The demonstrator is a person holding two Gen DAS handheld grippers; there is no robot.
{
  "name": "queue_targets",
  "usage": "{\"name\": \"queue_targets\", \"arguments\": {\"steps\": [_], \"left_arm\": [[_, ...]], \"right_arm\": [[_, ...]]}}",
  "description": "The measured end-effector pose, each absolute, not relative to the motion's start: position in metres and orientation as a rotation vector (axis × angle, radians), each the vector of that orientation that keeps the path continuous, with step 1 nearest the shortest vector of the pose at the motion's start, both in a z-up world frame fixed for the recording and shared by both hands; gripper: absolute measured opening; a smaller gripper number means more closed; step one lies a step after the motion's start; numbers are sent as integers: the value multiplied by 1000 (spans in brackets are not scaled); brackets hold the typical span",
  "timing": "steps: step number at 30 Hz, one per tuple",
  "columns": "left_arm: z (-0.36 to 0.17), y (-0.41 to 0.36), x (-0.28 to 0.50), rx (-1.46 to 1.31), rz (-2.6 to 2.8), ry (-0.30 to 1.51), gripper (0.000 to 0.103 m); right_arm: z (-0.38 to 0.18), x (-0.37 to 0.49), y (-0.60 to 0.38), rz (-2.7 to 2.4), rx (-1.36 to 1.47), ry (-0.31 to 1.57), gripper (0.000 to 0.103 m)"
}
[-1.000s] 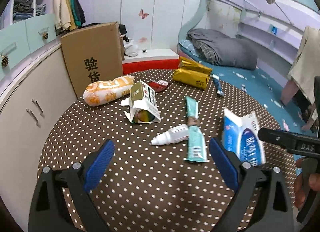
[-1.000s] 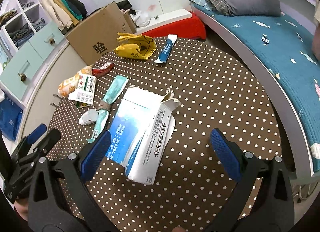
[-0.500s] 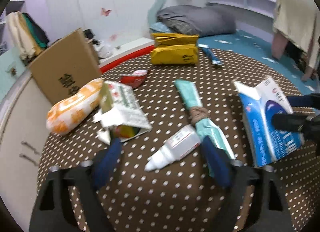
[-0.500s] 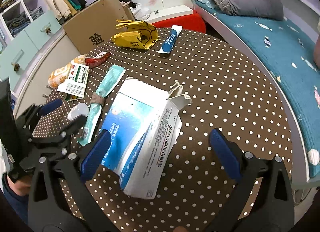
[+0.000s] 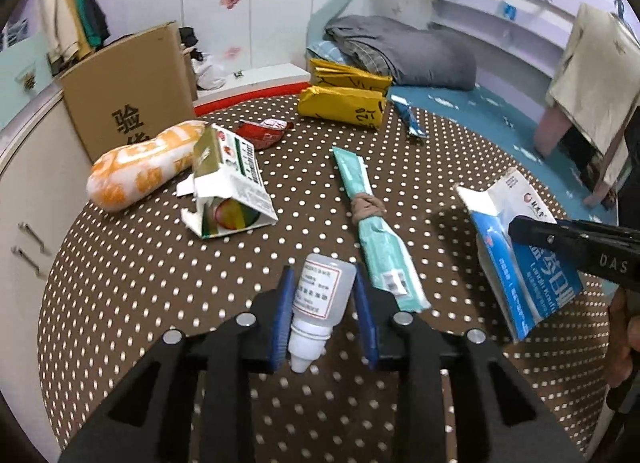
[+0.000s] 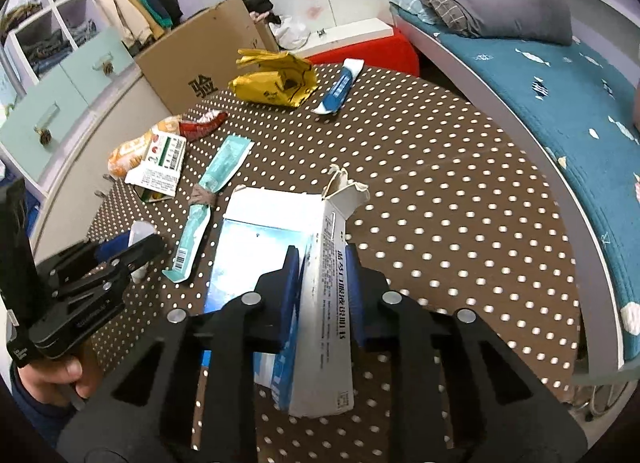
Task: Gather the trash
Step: 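Carry the eye-drop bottle and medicine box over the bin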
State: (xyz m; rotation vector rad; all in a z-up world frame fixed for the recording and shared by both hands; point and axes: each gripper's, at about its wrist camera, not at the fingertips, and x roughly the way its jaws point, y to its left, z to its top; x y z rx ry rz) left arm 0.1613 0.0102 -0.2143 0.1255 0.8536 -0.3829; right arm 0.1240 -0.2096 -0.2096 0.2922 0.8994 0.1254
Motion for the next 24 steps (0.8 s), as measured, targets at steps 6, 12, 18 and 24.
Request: {"name": "queue_targets", "arguments": {"steps": [6, 12, 18, 24], "left_arm": [[-199, 1, 141, 50, -373, 825, 27], [-180, -19, 134, 32, -390, 789, 25], [-174, -38, 131, 27, -400, 787, 25], [-155, -65, 125, 42, -435, 750, 25]], "right_arm": [[-193, 111, -233, 116, 329, 848, 23], [-175, 100, -259, 104, 360, 797, 23], [-165, 91, -282, 101, 386, 761, 23], [-155, 83, -312, 80, 417, 719, 23]]}}
